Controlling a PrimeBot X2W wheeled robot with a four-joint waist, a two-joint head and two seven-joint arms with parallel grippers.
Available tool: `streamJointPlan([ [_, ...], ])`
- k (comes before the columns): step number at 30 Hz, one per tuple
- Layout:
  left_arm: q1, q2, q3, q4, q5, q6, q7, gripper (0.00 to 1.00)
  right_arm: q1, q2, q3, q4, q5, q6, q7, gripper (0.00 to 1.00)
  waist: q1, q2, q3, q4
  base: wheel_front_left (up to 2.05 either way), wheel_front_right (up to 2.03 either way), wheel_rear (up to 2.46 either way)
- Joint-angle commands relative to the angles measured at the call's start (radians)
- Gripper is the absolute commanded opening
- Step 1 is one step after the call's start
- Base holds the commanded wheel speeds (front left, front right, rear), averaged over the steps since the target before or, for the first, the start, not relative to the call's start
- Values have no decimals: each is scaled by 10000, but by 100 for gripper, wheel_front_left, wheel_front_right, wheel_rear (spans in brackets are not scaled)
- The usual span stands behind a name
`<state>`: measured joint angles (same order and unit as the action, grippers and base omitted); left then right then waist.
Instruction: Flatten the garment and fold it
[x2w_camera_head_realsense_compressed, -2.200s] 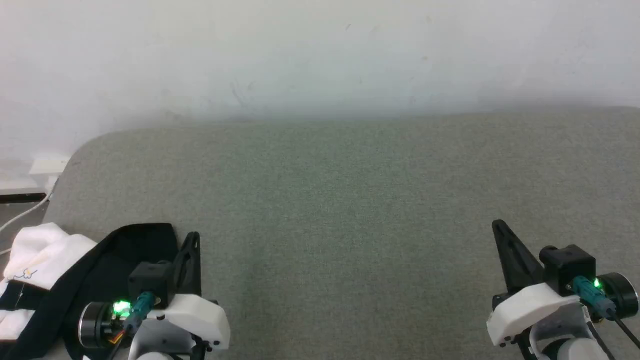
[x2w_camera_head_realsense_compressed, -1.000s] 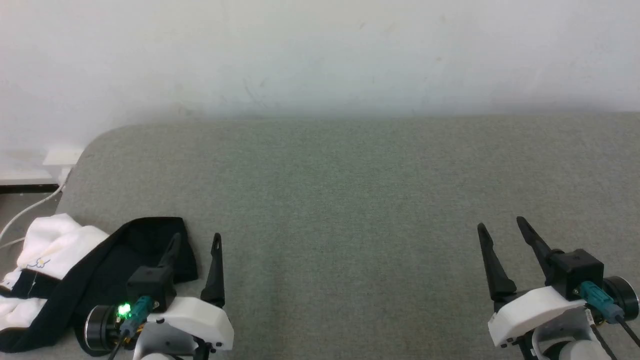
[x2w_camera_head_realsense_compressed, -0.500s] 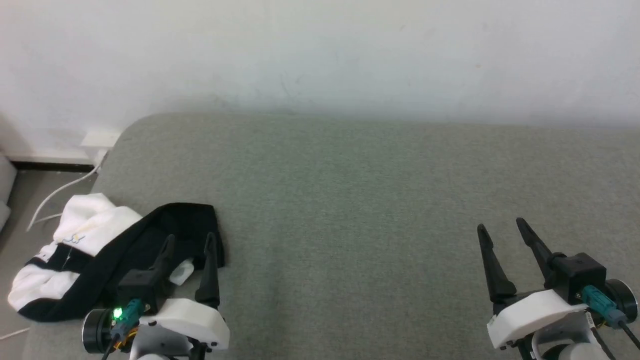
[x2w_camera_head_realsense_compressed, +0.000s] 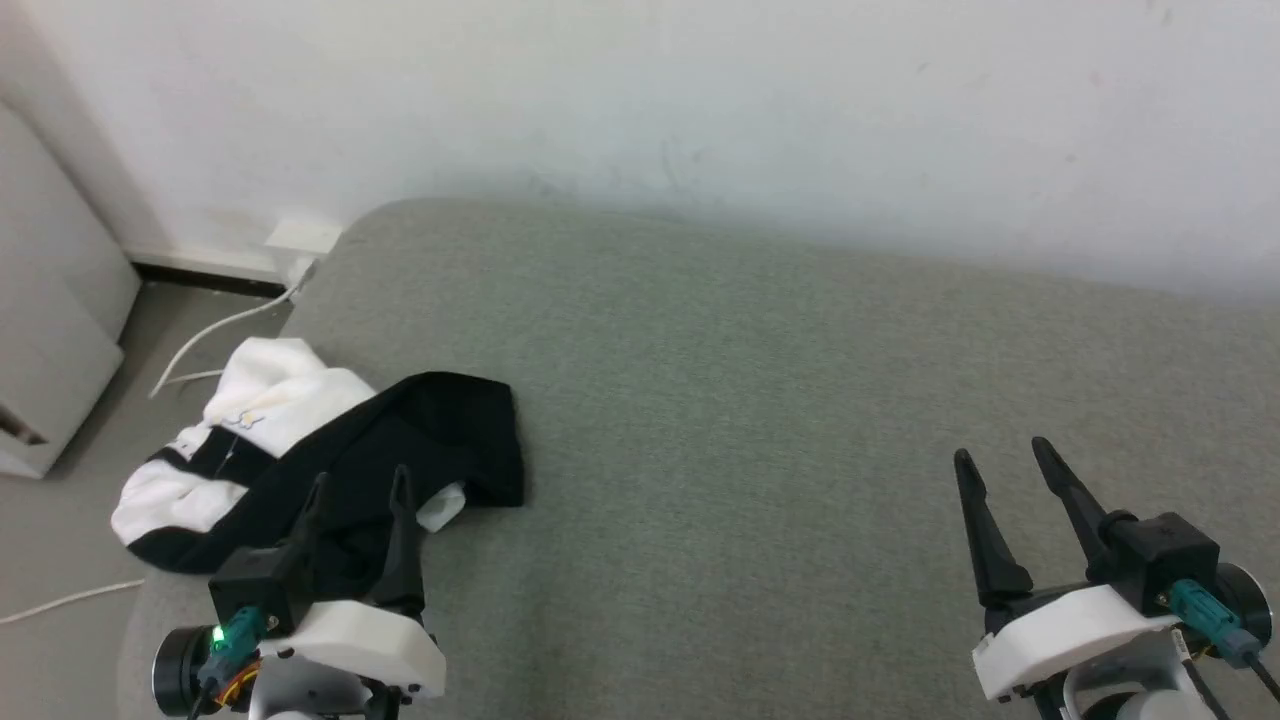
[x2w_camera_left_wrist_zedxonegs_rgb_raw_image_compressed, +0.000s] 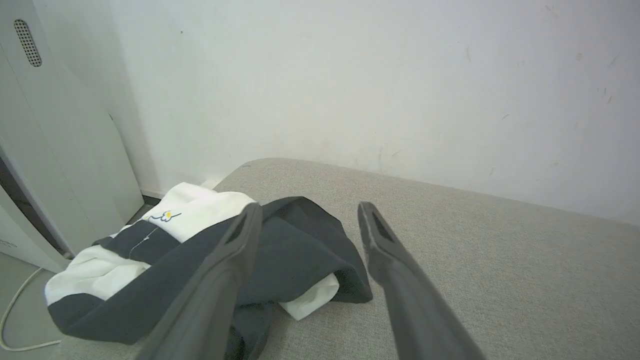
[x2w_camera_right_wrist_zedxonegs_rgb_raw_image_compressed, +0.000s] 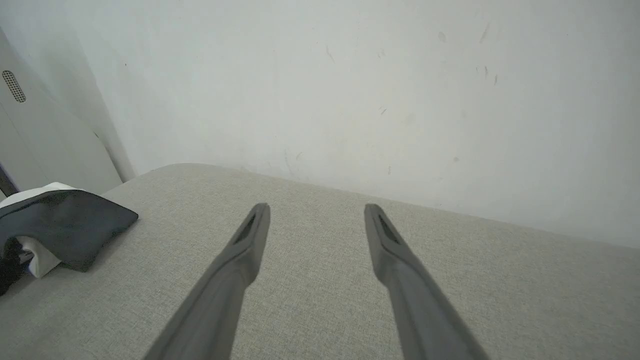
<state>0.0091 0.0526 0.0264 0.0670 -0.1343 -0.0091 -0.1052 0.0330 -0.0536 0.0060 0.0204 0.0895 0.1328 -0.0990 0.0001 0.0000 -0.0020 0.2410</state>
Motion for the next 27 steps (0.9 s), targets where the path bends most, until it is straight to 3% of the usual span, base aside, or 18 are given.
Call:
streamJointPlan([
  [1, -2, -11, 55, 71, -170, -28, -133, 100, 101, 15, 9, 40, 89, -9, -111, 100, -1, 0, 56, 430, 0, 0, 0],
  [14, -432, -13, 182, 249, -423, 8, -383, 100, -85, 19, 75, -37, 125, -11, -146, 100, -1, 0, 553, 1127, 0, 0, 0],
  [22, -1779, 31, 458, 805, -441, -203, -551, 100, -425, 21, 188, -92, 8, -13, -46, 100, -1, 0, 1249, 945, 0, 0, 0],
  [27, -2908, 381, 618, 1651, -550, -401, -611, 100, -662, 22, 184, -154, -81, -14, -9, 100, -1, 0, 1730, 637, 0, 0, 0],
])
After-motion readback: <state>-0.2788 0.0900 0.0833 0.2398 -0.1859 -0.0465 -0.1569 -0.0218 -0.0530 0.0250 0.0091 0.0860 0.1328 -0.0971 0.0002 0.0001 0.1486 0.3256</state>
